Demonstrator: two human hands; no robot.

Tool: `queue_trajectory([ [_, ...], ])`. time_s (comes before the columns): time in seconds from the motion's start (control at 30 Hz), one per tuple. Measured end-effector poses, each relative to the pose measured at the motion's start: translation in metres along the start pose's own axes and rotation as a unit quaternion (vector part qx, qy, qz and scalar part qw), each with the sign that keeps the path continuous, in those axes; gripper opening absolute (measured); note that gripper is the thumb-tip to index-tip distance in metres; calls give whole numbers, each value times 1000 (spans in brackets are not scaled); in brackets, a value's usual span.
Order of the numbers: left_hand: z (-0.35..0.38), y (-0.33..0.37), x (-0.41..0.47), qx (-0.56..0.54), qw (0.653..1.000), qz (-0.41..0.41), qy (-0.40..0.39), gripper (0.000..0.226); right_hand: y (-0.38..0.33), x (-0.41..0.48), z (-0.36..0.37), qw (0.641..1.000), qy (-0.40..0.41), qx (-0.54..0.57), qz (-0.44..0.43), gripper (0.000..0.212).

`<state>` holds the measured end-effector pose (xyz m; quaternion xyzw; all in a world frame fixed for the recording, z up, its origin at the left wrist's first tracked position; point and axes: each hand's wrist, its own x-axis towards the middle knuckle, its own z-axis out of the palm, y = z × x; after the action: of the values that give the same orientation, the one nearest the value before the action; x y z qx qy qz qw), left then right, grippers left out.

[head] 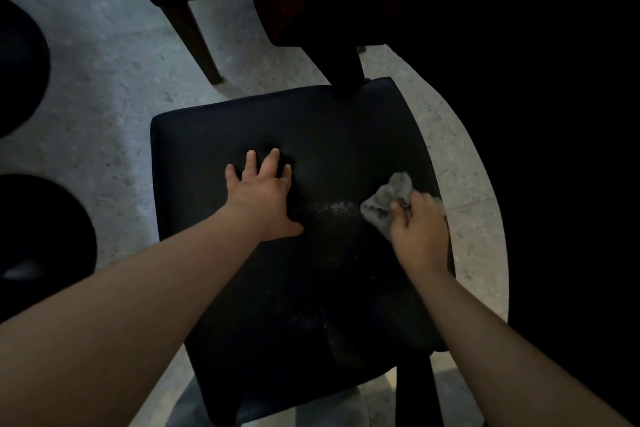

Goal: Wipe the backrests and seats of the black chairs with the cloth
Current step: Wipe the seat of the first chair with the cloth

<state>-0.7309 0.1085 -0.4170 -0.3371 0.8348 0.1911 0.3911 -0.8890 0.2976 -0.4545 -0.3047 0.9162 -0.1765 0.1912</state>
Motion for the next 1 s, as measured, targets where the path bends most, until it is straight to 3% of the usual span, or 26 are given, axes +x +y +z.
queue_trajectory([
  [0.13, 2, 0, 0, -4, 1000, 2, 3, 111, -7, 13, -9, 998, 43, 34, -20, 13],
  [0.27, 6, -1, 1, -8, 1000, 5, 10, 112, -26, 82, -15, 995, 93, 24, -36, 16],
  [0.43, 5, -2, 2, -7, 1000, 7, 6, 111, -33, 129, 4, 999, 17, -13, -36, 28],
  [0.63, 5, -2, 0, -22, 1000, 11, 4, 112, -14, 52, -1, 996, -22, -6, -82, 26],
  [0.77, 4, -2, -1, -26, 1000, 8, 0, 113, -10, 17, -7, 995, -81, 2, -54, 23],
  [0.87, 4, -2, -1, -25, 1000, 8, -2, 113, -25, 37, -15, 998, -37, 38, -39, 19],
  [1.0, 5, -2, -1, -29, 1000, 9, 4, 113, -56, 93, -16, 995, 22, 15, -96, 21],
])
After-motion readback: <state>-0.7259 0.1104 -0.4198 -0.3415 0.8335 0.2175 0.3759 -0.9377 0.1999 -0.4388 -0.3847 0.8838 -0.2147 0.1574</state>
